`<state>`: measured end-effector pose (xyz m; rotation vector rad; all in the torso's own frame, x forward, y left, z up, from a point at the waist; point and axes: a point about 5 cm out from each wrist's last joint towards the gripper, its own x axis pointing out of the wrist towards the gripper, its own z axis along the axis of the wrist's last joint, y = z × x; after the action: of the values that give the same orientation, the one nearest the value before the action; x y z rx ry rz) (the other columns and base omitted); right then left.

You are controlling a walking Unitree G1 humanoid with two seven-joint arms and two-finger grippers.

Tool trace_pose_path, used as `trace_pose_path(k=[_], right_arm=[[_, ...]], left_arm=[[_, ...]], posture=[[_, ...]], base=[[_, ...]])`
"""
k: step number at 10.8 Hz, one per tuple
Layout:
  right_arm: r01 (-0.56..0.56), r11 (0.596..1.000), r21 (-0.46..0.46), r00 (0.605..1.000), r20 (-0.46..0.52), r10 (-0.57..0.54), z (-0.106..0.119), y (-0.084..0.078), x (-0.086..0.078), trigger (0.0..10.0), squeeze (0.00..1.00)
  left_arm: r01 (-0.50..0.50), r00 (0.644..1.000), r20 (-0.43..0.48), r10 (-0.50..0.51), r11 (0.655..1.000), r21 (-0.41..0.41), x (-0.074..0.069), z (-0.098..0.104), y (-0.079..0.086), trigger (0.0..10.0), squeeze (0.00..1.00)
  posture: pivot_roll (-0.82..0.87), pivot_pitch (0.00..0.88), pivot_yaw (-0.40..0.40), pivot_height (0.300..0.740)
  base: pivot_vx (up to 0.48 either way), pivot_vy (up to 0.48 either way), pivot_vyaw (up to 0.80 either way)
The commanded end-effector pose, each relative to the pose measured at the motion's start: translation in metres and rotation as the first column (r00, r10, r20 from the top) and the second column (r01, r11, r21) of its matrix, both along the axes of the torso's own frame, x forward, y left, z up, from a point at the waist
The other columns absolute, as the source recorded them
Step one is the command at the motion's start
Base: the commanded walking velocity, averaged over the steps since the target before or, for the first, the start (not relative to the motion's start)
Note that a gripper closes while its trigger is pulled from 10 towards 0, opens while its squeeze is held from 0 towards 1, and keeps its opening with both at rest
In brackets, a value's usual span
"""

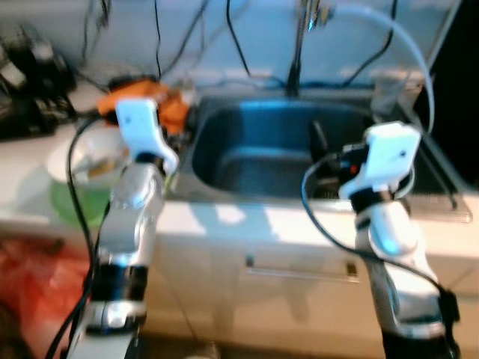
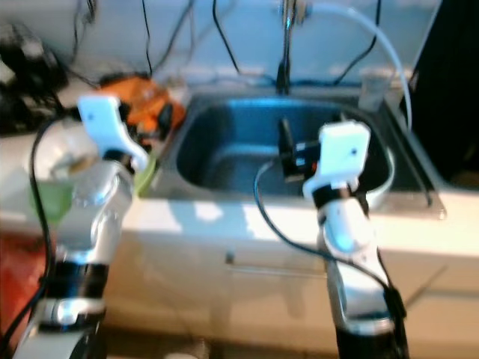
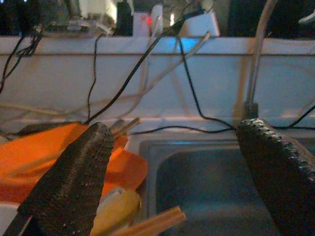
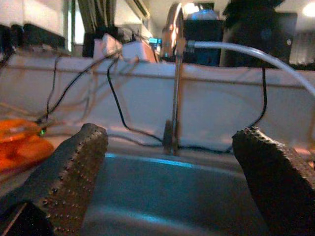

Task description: Kitchen organization

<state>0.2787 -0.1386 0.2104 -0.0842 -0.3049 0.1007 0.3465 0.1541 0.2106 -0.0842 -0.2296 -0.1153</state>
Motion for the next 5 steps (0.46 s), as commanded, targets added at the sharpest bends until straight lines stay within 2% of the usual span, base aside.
trace_pose_path(k=[1, 5], right_arm=[[-0.005, 1.0, 0.001, 1.0, 0.003, 0.005, 0.0012, 0.0019, -0.0008, 10.0, 0.0], [-0.003, 1.0, 0.003, 1.0, -0.001, 0.003, 0.0001, 0.002, -0.0013, 10.0, 0.0]], left_arm=[[0.007, 1.0, -0.003, -0.007, 1.0, 0.015, 0.0003, 0.0012, 0.0007, 10.0, 0.0], [-0.001, 1.0, -0.021, 0.001, 1.0, 0.016, 0.0007, -0.0013, 0.0008, 10.0, 0.0]], posture=[[0.03, 0.035, 0.074, 0.74], [0.03, 0.037, 0.076, 0.74]], base=[[0.0, 0.0, 0.0], [0.0, 0.0, 0.0]])
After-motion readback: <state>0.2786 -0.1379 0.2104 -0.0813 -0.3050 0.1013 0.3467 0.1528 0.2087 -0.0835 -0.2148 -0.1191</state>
